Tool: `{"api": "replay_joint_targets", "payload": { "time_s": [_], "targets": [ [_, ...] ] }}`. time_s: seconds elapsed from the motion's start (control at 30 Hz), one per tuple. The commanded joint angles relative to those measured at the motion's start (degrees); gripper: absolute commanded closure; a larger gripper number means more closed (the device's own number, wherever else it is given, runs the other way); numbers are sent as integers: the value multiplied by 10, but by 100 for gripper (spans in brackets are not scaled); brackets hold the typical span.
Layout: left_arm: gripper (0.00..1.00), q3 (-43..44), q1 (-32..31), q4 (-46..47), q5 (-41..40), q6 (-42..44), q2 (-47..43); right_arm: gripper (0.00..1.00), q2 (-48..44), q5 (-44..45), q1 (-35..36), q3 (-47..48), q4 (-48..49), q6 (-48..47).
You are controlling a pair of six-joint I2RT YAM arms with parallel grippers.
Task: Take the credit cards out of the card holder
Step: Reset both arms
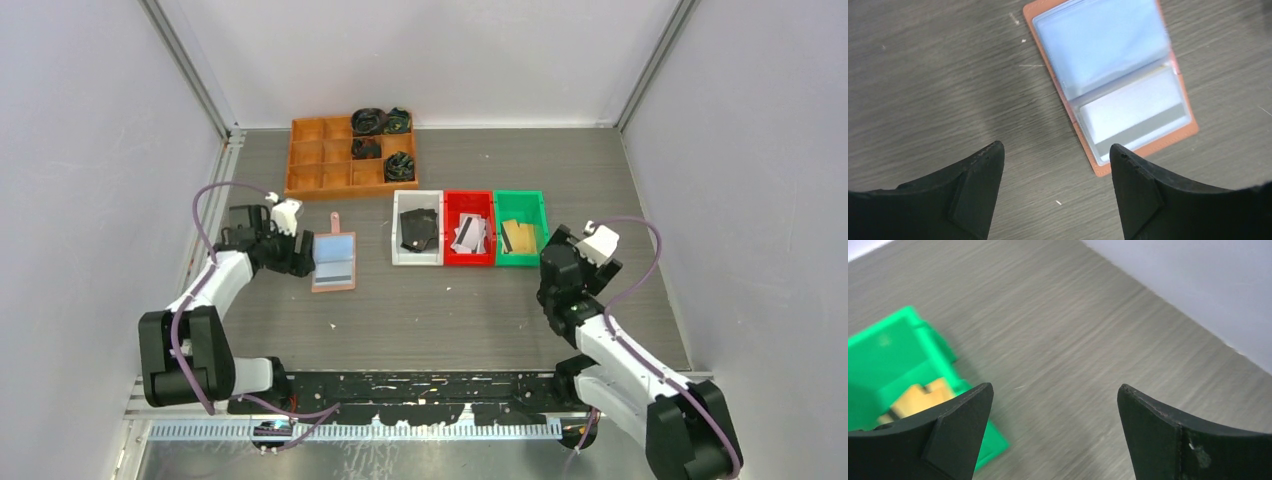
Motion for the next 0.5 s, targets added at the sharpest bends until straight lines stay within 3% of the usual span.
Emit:
{"api": "replay_joint_targets", "payload": {
  "time_s": [0.0,0.27,0.4,0.47],
  "targets": [
    [23,-76,20,216,-26,-104,-17,0,41,144,-19,-66,295,-84],
    [22,-217,25,525,-64,-231,-28,0,171,77,-75,-91,404,-72],
    [14,-257,25,654,-77,-271,-18,1,225,23,-97,-79,461,-90],
    [3,-266,25,703,-76,-284,1,1,252,-22,-110,-66,481,-120]
  ]
}}
